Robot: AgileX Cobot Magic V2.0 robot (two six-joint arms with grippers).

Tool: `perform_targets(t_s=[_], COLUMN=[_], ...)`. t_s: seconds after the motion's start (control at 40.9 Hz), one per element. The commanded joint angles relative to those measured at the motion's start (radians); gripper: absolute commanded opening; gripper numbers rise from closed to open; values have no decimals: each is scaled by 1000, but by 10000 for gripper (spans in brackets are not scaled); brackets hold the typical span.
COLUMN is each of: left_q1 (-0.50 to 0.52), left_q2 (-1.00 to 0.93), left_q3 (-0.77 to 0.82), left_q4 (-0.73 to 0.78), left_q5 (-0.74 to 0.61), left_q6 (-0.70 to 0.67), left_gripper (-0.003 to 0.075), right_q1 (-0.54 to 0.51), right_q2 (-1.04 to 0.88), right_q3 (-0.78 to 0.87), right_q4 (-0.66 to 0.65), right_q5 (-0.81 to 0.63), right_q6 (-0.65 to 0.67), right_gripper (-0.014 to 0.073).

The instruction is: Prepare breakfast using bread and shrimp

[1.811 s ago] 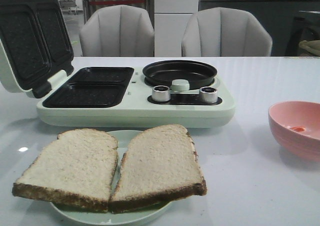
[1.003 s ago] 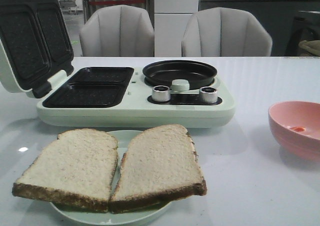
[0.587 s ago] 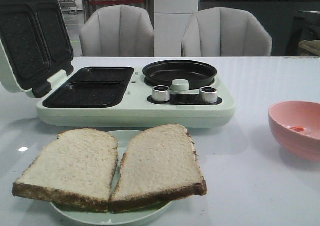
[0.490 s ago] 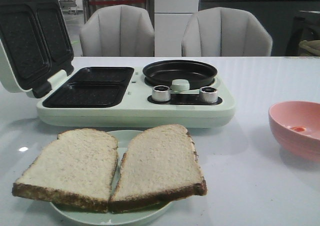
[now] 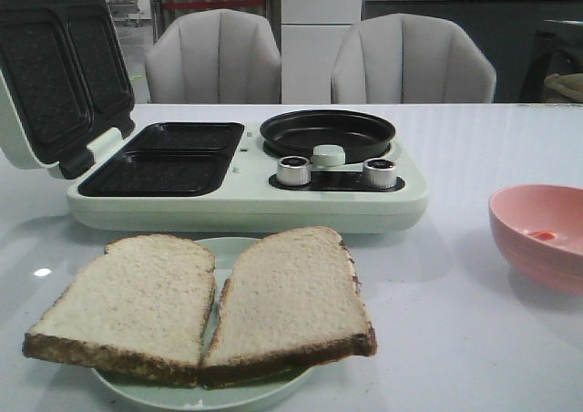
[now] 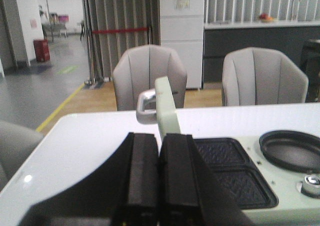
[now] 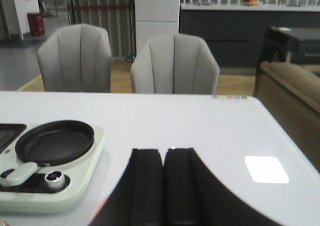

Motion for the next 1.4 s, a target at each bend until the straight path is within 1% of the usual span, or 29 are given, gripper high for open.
perform_targets(t_s=[0.0,0.147,0.294,0.514,0.563,0.612,0.661,0.71,0.734,0.759,0.783,0.832,0.857,0.881,0.93,1.028,1.126,1.199,1.273,1.371], left_q1=[-8,-8,-8,-8,-8,-8,-8,-8,-8,-8,-10,-21,-28,-40,-68,-139,-240,-334,-428,-572], left_q2=[90,183,244,303,316,326,339,351,357,364,371,380,388,391,407,434,468,500,534,585], left_q3=[-80,-74,-44,-5,-5,-5,-5,-5,-5,-5,-5,-5,-5,-5,-5,-5,-5,-5,-5,-5], left_q4=[0,0,-6,-25,-29,-29,-32,-41,-48,-52,-59,-63,-63,-63,-63,-36,-29,-9,42,184], left_q5=[47,104,140,106,106,106,106,102,99,97,97,92,90,88,78,58,51,48,50,58], left_q6=[-8,-8,-8,-8,-8,-8,-8,-8,-8,-8,-8,-8,-8,-8,-8,10,98,157,199,211], left_gripper=[101,101,101,102,113,156,248,369,442,494,566,622,638,648,643,624,606,592,581,580], right_q1=[-4,-4,-4,-4,-4,-4,-4,-4,-4,-4,-4,-4,-4,-4,-4,-4,-4,-4,-4,-4], right_q2=[97,199,290,380,395,415,430,441,445,449,452,460,463,467,471,469,469,469,469,469], right_q3=[-75,-70,-44,-13,-13,-13,-13,-13,-13,-13,-13,-13,-13,-13,-13,-13,-13,-13,-13,-13], right_q4=[1,1,1,2,2,3,3,3,3,3,3,3,3,2,2,2,2,2,2,2], right_q5=[20,83,90,91,98,99,99,96,92,90,85,73,66,61,59,59,59,59,59,59], right_q6=[3,3,3,3,3,3,3,3,3,3,3,3,3,3,3,3,3,3,3,3], right_gripper=[34,34,34,34,36,60,124,213,270,314,356,448,474,499,519,517,517,517,517,517])
